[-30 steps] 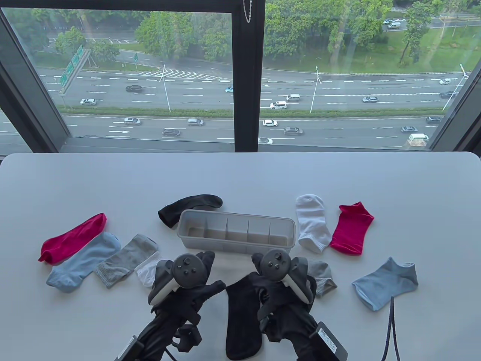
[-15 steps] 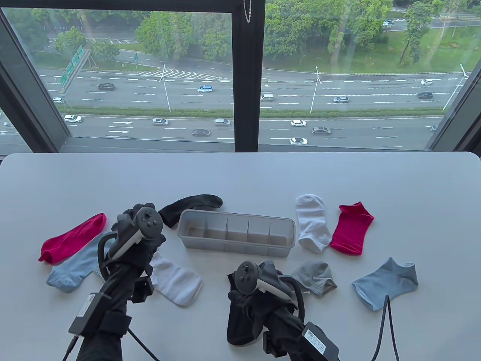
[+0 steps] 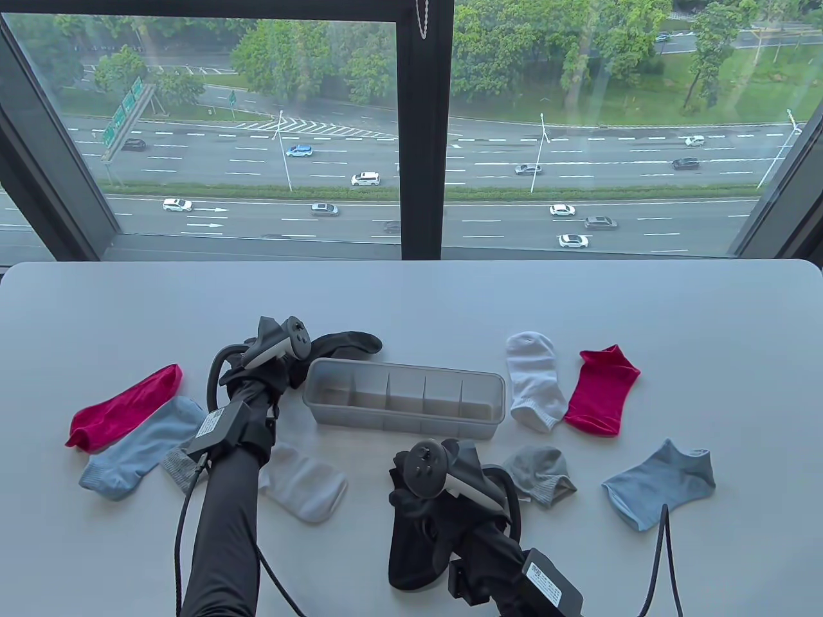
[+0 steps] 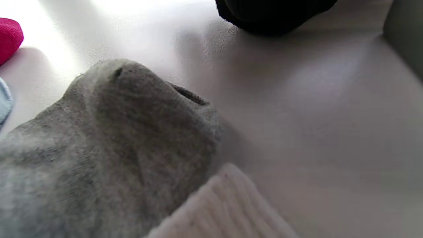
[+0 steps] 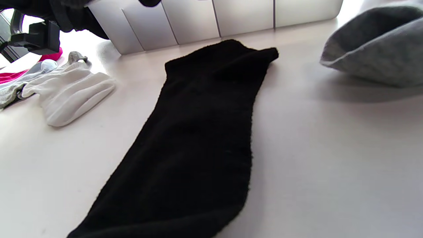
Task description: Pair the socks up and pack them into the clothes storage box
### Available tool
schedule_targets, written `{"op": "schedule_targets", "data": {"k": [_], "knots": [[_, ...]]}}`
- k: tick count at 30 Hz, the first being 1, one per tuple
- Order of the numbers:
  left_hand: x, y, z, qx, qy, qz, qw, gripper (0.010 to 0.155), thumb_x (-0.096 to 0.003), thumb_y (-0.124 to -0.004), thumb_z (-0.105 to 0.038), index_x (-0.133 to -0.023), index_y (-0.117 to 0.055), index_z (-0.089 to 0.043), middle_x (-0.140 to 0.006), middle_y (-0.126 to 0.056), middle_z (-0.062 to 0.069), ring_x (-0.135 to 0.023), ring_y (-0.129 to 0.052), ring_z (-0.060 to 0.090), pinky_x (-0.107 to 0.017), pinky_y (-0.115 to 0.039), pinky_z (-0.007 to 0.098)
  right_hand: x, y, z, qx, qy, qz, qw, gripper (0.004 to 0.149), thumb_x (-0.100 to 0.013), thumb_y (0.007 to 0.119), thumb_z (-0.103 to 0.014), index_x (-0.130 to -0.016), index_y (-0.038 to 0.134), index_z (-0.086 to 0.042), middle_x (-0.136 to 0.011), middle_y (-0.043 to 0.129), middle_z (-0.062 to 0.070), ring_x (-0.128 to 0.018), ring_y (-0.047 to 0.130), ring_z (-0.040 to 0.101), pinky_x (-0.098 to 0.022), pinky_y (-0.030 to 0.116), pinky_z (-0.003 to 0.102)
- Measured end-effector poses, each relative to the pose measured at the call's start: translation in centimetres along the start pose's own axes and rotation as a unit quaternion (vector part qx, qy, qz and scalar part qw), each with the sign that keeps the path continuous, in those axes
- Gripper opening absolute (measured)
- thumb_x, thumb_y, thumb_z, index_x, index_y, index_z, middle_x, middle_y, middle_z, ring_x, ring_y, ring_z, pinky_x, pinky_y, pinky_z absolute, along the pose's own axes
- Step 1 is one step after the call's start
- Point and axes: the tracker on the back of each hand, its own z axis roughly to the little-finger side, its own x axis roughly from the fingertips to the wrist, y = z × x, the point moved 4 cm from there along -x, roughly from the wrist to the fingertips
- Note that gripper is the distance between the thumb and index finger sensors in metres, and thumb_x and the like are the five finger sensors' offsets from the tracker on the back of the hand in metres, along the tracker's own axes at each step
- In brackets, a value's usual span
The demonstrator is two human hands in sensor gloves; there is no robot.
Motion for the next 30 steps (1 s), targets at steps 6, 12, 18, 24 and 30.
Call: {"op": "schedule_targets", "data": {"k": [6, 12, 18, 24, 30], "knots": [[3.4, 4.9, 2.9, 0.089, -0.008, -0.115, 0.989, 0.040, -0.0585, -0.058, -0.030, -0.095, -0.073, -0.022, -0.111, -0.074, 0.011, -0.108, -0.065, 0.044, -0.078, -0.051, 0.069, 0.2, -0.7, -0.1, -0.006, -0.002, 0.026, 1.000, 0.069, -0.049, 0.054, -0.054, -0.109, 0.030, -0.028, -0.119, 0.023, 0.019, -0.105, 0.015, 0.046, -0.075, 0.024, 0.066], [13.6, 11.2, 3.9, 0.241, -0.127, -0.171, 0.947, 0.041, -0.0574, -0.063, -0.039, -0.077, -0.089, -0.014, -0.076, -0.103, 0.013, -0.075, -0.099, 0.041, -0.062, -0.076, 0.061, 1.5, -2.9, -0.9, -0.035, -0.023, 0.103, 0.994, 0.079, -0.049, 0.061, -0.055, -0.108, 0.017, -0.028, -0.119, 0.019, 0.017, -0.107, 0.018, 0.045, -0.076, 0.029, 0.065], [22.9, 10.8, -3.4, 0.320, -0.260, -0.126, 0.902, 0.044, -0.0602, -0.061, -0.029, -0.097, -0.075, -0.010, -0.065, -0.107, 0.006, -0.065, -0.106, 0.032, -0.057, -0.084, 0.054, 3.9, -5.3, -2.4, -0.101, -0.089, 0.170, 0.976, 0.100, -0.047, 0.067, -0.058, -0.097, -0.015, -0.028, -0.115, -0.003, 0.017, -0.108, 0.010, 0.043, -0.079, 0.026, 0.064], [26.9, 6.1, -10.4, 0.365, -0.351, -0.087, 0.858, 0.053, -0.0610, -0.057, -0.027, -0.108, -0.057, -0.002, -0.074, -0.104, 0.008, -0.072, -0.103, 0.034, -0.059, -0.082, 0.054, 5.6, -6.4, -2.5, -0.093, -0.110, 0.251, 0.957, 0.103, -0.046, 0.072, -0.057, -0.094, -0.015, -0.031, -0.115, 0.002, 0.014, -0.110, 0.026, 0.039, -0.082, 0.040, 0.056], [27.8, 3.7, -10.3, 0.404, -0.350, -0.138, 0.834, 0.062, -0.0602, -0.057, -0.039, -0.102, -0.068, 0.006, -0.076, -0.106, 0.010, -0.068, -0.104, 0.037, -0.058, -0.081, 0.057, 6.4, -7.6, -0.2, -0.177, -0.115, 0.295, 0.932, 0.060, -0.046, 0.076, -0.047, -0.095, 0.043, -0.039, -0.095, 0.077, 0.003, -0.076, 0.093, 0.017, -0.064, 0.078, 0.039]]}}
